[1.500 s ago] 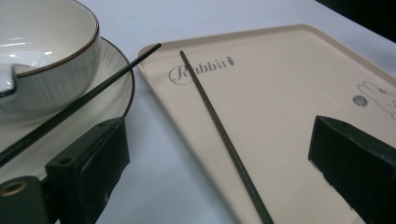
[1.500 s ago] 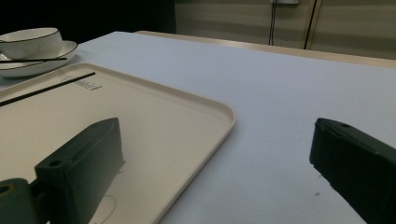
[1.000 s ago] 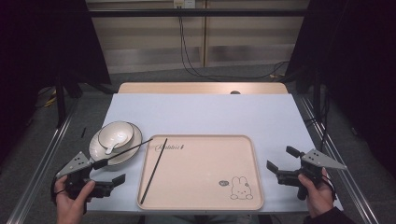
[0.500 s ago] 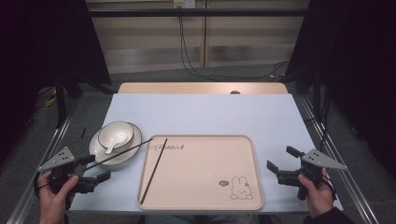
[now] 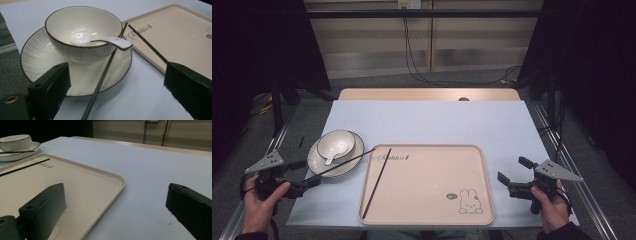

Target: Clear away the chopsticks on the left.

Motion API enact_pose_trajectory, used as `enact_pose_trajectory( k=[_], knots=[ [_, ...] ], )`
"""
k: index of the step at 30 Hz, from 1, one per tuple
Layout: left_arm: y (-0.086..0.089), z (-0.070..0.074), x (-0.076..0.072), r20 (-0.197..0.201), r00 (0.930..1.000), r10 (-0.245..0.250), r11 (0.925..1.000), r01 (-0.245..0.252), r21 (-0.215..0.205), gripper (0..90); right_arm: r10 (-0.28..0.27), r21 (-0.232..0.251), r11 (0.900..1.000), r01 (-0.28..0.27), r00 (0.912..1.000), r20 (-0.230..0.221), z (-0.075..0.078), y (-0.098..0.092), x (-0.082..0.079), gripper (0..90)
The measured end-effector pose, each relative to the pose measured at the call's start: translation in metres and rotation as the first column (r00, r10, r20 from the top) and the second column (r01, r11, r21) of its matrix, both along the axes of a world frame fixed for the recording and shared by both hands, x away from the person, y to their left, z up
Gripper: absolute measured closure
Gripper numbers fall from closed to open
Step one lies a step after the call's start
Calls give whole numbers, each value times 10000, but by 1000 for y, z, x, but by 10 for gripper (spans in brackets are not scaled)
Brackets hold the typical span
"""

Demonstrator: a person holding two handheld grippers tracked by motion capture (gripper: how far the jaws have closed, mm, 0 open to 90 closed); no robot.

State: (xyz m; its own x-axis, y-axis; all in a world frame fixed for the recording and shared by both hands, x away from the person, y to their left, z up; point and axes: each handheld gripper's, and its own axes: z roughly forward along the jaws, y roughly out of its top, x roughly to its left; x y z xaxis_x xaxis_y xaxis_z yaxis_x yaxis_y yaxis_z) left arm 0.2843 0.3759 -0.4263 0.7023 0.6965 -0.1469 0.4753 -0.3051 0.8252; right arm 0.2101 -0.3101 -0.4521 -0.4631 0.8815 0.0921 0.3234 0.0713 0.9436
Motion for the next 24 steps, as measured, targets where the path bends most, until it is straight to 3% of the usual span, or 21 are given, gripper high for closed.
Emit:
enact_pose_trajectory(
  k=[2,6,7,10,12,15,18,19,24],
  knots=[
    [-2,-2,5,-145,9998,-161,9999,161,32,69,13,-6,10000,-13,10000,2,0,0,0,24],
    [-9,-7,13,-266,9992,-301,9975,317,635,109,0,-12,10000,0,10000,-4,0,0,0,24],
    [-10,-7,15,-146,9993,-337,9951,350,927,128,12,12,10000,-12,10000,-54,0,0,0,24],
    [-13,-10,20,-194,9985,-508,9910,528,1233,218,57,-47,10000,-56,10000,43,0,0,0,24],
    [-13,-11,22,-114,9982,-588,9873,599,1470,324,22,-35,10000,-22,10000,7,0,0,0,24],
    [-14,-13,26,-425,9969,-663,9794,732,1883,446,41,-48,10000,-41,10000,3,0,0,0,24],
    [-16,-15,28,-392,9966,-730,9798,789,1836,538,70,-42,10000,-69,10000,30,0,0,0,24],
    [-16,-14,29,-289,9968,-746,9750,790,2078,571,71,-40,10000,-70,10000,32,0,0,0,24],
    [-23,-19,35,-534,9945,-896,9689,995,2264,630,72,-46,10000,-72,10000,39,0,0,0,24]
  ],
)
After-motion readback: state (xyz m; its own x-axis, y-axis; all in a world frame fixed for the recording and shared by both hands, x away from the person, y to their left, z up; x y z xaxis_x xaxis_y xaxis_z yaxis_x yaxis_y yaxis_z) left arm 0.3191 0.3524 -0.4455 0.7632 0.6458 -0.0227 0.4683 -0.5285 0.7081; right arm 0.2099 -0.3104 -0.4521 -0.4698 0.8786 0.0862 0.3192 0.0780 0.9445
